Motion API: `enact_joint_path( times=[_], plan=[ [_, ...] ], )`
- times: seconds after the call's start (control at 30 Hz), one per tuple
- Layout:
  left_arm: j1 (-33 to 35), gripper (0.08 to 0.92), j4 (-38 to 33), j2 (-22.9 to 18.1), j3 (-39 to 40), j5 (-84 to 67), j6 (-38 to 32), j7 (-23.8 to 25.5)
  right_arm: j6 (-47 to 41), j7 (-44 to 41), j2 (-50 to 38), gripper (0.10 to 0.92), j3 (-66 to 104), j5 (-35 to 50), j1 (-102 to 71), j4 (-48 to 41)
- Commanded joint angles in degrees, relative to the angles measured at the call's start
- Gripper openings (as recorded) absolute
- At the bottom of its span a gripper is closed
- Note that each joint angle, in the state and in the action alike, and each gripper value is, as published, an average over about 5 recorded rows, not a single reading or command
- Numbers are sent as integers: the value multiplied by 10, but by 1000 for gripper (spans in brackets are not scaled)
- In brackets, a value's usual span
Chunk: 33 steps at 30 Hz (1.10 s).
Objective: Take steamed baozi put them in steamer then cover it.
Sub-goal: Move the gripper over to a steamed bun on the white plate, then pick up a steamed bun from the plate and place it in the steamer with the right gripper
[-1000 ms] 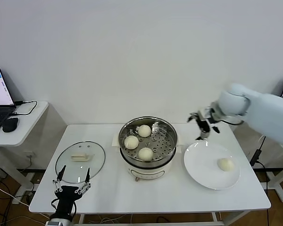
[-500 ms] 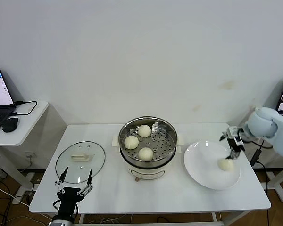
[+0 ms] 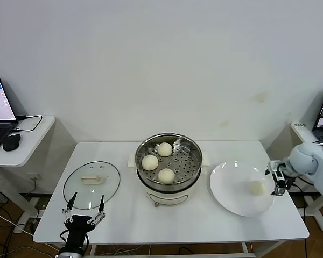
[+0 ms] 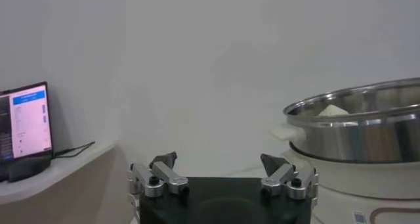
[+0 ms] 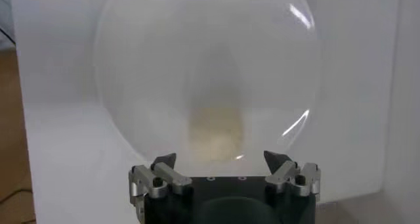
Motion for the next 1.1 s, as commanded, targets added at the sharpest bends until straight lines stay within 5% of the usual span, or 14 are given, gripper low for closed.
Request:
enact_joint_path(
  times=[0.03,1.1],
  plan=[
    [1,823,0,1,-3,-1,0,0,5,7,49,823,46,-31,-47,-59],
    [1,823,0,-3,-5,-1,-2,-1,-12,-5,35,586,4,5,10,-25]
  ],
)
